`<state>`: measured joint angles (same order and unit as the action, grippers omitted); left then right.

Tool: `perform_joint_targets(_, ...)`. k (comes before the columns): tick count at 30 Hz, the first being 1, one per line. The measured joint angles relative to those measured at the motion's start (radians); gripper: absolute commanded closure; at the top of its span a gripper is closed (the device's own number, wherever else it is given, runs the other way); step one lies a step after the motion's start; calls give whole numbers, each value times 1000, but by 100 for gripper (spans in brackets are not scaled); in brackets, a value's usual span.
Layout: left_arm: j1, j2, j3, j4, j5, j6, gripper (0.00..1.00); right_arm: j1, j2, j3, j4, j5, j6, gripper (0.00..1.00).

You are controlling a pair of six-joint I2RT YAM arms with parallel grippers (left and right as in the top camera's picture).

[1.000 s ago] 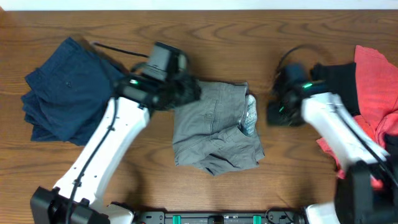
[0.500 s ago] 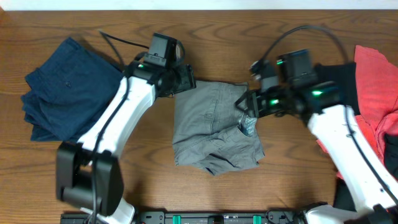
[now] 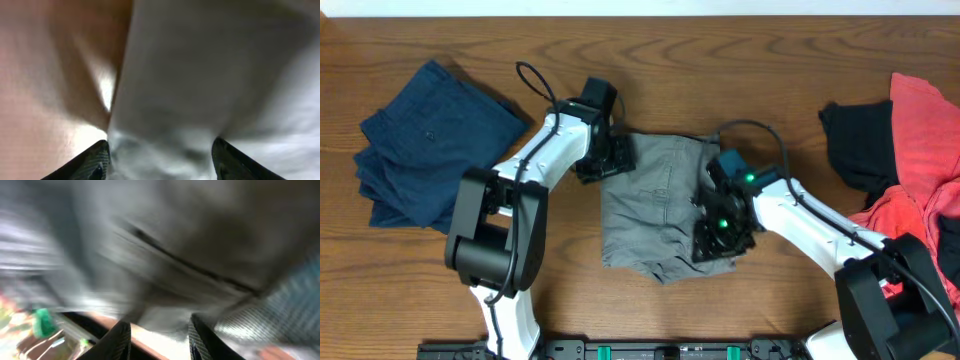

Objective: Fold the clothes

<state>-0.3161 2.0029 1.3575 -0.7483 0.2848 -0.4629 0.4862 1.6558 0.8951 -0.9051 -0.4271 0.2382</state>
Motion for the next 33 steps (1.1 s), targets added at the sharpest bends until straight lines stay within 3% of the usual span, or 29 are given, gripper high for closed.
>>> perform_joint_targets(6, 0, 4, 3, -191, 0, 1, 33, -24, 0, -29, 53, 163, 55, 51)
perform_joint_targets(10, -6, 4, 4, -364, 26, 0, 33, -52, 0, -29, 172, 259, 66, 50)
perform_joint_targets(18, -82, 4, 4, -454, 148, 0, 33, -188, 0, -24, 452, 421, 70, 46)
perform_joint_targets(23, -104, -47, 4, -394, 150, 0, 33, -276, 0, 47, 384, 441, 61, 44)
perform_joint_targets(29, -32, -218, 6, -157, -1, 1, 28, -270, -72, 180, 328, 254, 23, 48)
perform_joint_targets(33, 21, -262, 15, 27, -106, 24, 28, -222, -147, 213, 344, 71, 6, 60)
